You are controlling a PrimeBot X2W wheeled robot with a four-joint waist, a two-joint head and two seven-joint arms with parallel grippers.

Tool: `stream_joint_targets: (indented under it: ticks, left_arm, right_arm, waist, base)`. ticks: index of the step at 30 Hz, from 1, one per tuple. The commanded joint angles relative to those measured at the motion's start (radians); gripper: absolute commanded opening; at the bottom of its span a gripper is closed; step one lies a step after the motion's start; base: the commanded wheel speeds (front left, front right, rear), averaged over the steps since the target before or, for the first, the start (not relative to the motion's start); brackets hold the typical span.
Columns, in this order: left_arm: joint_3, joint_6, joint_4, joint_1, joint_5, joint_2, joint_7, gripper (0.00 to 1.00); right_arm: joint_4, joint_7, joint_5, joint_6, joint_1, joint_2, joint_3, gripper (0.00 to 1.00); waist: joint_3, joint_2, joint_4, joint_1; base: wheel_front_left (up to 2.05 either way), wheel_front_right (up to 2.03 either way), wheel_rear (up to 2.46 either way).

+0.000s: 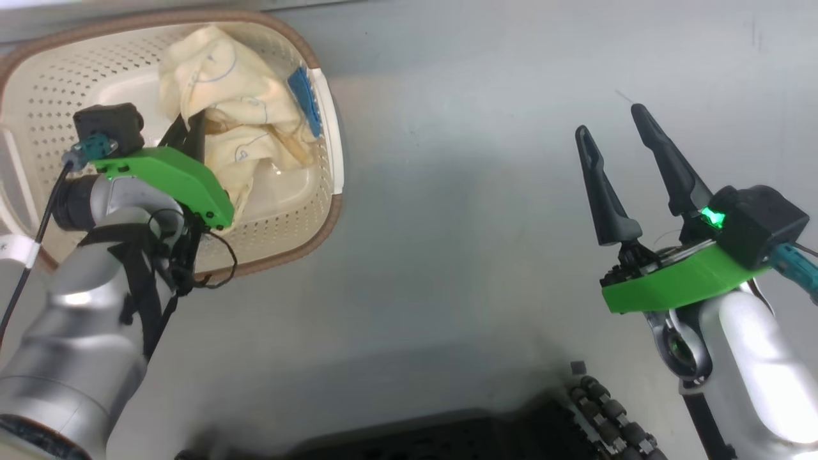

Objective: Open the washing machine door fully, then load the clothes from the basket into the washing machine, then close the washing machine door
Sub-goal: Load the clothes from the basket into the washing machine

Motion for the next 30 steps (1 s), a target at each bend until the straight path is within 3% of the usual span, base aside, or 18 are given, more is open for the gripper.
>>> stream_joint_targets:
  ticks: [1, 8, 20, 30]
  left_arm:
    - [0.032, 0.0, -0.031, 0.02, 0.0, 0.044, -0.017, 0.0]
    - [0.258, 0.032, -0.259, 0.125, 0.157, 0.072, -0.018, 0.0]
    - [0.577, 0.052, -0.591, 0.427, 0.41, 0.015, -0.018, 0.0]
    - [0.718, 0.053, -0.756, 0.594, 0.53, -0.021, -0.018, 0.0]
  right_arm:
    - [-0.019, -0.01, 0.009, 0.0, 0.026, -0.014, 0.015, 1.0]
    - [-0.003, -0.01, 0.016, 0.0, 0.039, -0.03, 0.01, 1.0]
    - [0.034, -0.01, 0.035, 0.0, 0.083, -0.045, 0.021, 1.0]
    - [0.058, -0.01, 0.046, 0.0, 0.147, -0.051, 0.027, 1.0]
  waist:
    - [-0.043, 0.0, 0.015, 0.0]
    - [-0.143, 0.0, 0.044, 0.0]
    - [-0.339, 0.0, 0.067, 0.0]
    - [-0.494, 0.0, 0.069, 0.0]
  base:
    - [0.0, 0.0, 0.0]
    - [0.0, 0.0, 0.0]
    - [0.0, 0.0, 0.0]
    - [0.0, 0.0, 0.0]
